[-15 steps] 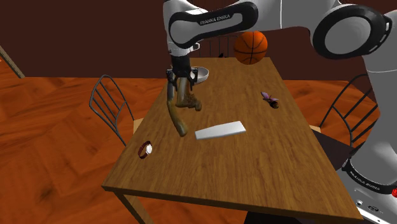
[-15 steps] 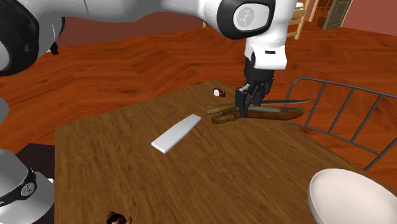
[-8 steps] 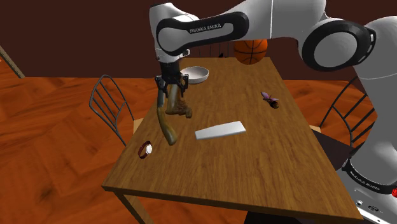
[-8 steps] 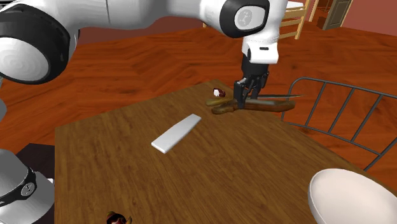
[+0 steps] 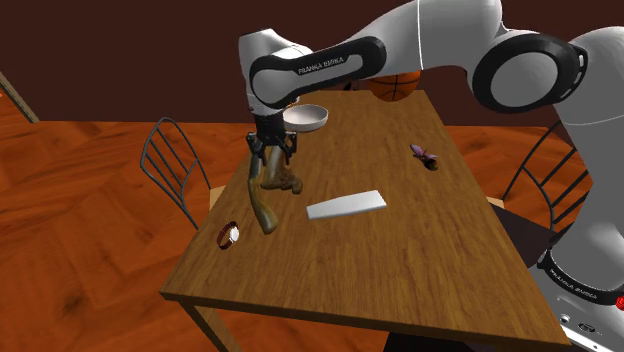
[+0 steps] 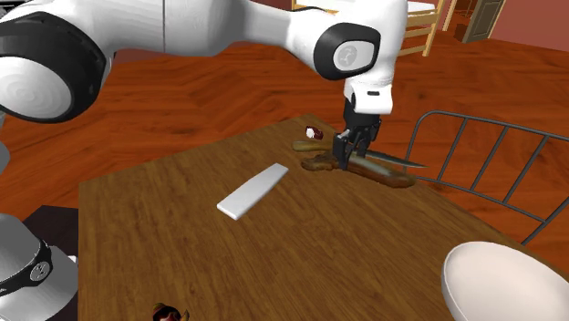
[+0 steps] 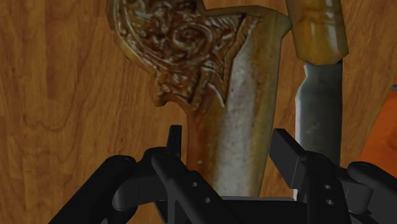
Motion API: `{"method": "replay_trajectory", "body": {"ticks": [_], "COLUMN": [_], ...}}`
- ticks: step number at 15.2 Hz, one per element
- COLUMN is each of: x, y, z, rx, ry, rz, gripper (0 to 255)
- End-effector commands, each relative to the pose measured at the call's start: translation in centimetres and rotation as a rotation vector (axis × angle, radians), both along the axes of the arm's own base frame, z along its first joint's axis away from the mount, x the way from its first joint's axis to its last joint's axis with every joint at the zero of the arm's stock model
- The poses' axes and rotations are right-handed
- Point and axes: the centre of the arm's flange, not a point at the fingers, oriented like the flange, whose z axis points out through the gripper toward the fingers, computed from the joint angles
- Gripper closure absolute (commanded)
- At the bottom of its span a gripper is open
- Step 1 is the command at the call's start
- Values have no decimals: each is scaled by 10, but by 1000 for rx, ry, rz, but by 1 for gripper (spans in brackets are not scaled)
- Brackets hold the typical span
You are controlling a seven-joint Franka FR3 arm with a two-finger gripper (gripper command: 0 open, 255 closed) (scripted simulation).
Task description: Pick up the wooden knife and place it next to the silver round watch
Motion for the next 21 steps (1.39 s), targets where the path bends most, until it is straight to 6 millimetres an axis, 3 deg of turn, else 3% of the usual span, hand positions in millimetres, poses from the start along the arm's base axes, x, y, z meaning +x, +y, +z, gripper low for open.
{"method": "replay_trajectory", "body": {"ticks": [1,6,14,15,20,21], "x": [-1,-1,-1,-1,-1,-1], "y": [0,0,0,0,0,0], "z": [-10,-39,-39,-39,-39,-26], "rx": [1,1,1,1,1,1], "ry": [-1,-1,-1,-1,-1,-1], "rz": [0,0,0,0,0,0], "gripper": [255,255,255,0,0,0]}}
